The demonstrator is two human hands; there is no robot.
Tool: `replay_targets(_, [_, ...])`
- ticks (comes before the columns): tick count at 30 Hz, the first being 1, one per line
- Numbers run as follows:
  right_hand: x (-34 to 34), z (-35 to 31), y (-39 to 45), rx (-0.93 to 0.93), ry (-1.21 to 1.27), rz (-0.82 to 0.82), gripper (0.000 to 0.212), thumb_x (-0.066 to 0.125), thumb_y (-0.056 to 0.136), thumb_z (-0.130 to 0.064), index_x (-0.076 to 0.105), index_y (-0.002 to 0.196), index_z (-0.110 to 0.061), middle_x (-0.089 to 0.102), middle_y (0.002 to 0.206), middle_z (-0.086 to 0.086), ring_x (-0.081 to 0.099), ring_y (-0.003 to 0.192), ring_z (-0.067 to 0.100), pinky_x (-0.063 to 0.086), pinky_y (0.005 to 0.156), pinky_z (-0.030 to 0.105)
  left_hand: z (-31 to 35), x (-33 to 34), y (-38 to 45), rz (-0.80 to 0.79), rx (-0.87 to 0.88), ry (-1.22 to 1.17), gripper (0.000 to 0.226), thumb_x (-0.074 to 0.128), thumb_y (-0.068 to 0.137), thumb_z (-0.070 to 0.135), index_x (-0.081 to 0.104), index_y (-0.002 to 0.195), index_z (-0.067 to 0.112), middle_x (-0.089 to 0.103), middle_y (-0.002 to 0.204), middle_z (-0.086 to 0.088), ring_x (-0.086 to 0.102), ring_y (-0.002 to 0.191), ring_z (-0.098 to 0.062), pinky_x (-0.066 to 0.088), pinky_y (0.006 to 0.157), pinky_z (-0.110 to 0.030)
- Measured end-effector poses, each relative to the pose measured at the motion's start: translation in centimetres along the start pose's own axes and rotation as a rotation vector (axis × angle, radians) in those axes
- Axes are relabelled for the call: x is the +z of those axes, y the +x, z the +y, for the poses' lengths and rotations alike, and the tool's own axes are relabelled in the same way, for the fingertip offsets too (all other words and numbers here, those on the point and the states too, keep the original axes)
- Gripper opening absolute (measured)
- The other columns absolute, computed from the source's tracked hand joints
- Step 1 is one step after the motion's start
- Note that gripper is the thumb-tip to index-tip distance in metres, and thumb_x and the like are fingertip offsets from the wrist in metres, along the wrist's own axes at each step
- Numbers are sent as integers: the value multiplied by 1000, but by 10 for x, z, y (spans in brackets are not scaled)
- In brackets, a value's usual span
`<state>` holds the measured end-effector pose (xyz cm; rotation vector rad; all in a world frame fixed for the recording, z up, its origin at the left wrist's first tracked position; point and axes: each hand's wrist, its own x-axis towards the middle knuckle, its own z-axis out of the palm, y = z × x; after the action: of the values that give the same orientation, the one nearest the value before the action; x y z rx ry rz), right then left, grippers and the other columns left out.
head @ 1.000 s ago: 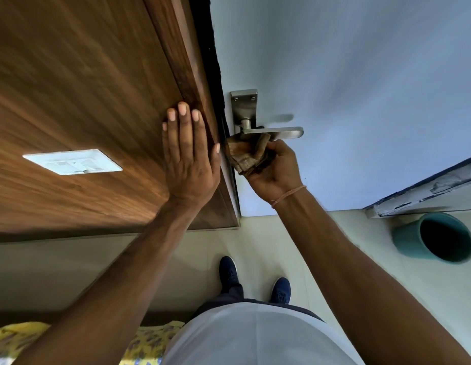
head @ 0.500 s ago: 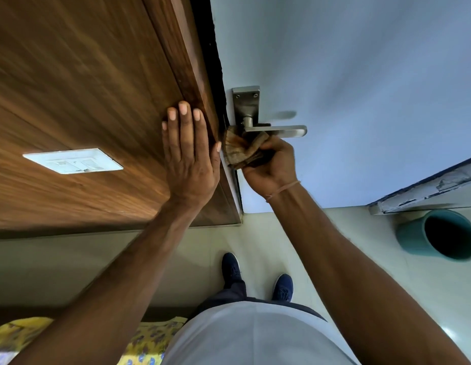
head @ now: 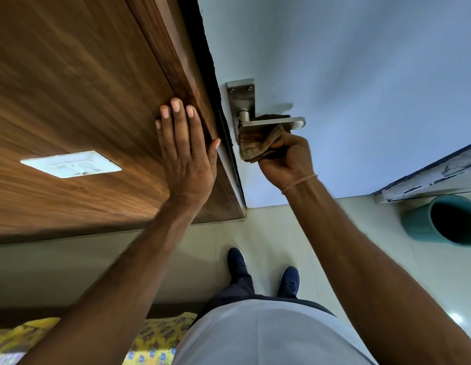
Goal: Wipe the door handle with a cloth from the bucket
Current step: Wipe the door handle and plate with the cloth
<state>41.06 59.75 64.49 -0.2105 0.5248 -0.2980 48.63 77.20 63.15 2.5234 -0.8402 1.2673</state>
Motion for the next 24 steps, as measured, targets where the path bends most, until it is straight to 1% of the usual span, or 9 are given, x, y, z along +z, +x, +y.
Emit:
replay_targets(3, [3,2,1,25,46,2,48,37,64,7,63,103,-5,70,112,18,70,108,40,67,79,42,1,0,1,0,2,12,82,73,101,35,33,157,-9,44,157,-34,32,151,-49,25,132,-55])
replay_targets(5, [16,15,-1,66,23,-22,44,35,64,6,61,99,-1,67,114,22,68,108,41,67,80,46,3,0,1,4,-2,5,80,70,103,36,32,157,-10,44,157,-35,32,151,-49,24,132,-55])
replay_targets(9, [21,19,2,68,-11,21,56,34,64,8,58,115,2,57,131,26,55,129,46,54,103,54,3,0,1,0,-6,5,76,65,106,36,32,157,-10,43,158,-35,31,152,-49,23,133,-55])
replay_targets(13, [16,-4,5,36,22,102,47,35,60,11,62,95,-4,63,116,19,52,140,40,37,126,48,4,1,2,12,-4,7,77,64,106,39,33,157,-10,36,160,-31,31,152,-49,23,133,-54])
replay_targets(15, [10,-15,5,17,25,118,54,35,61,12,63,103,-7,62,123,18,48,149,39,38,125,47,5,1,2,13,-7,5,78,64,106,39,31,158,-9,32,162,-29,30,152,-49,22,133,-54])
replay_targets(18, [6,-20,-2,-16,-15,119,48,33,68,13,65,100,-1,68,113,19,59,128,44,48,112,50,5,1,1,11,-10,9,80,66,106,39,30,159,-9,28,163,-28,29,153,-49,21,134,-54])
replay_targets(21, [20,-3,-8,4,-30,71,44,34,64,10,64,94,1,68,104,20,64,106,41,51,105,49,5,1,1,9,-11,7,80,65,107,39,28,159,-9,29,163,-29,28,153,-48,21,133,-55])
replay_targets(23, [29,9,-8,35,-55,75,41,29,71,13,61,94,2,65,103,20,64,103,41,53,97,49,5,2,1,10,-9,4,81,66,107,38,28,160,-10,36,162,-33,29,153,-49,25,132,-57])
replay_targets(24, [29,11,-6,38,-55,91,41,26,76,14,60,94,1,64,105,20,62,108,43,52,100,50,5,3,1,11,-7,0,81,66,106,38,28,160,-10,39,160,-34,30,153,-49,26,132,-58])
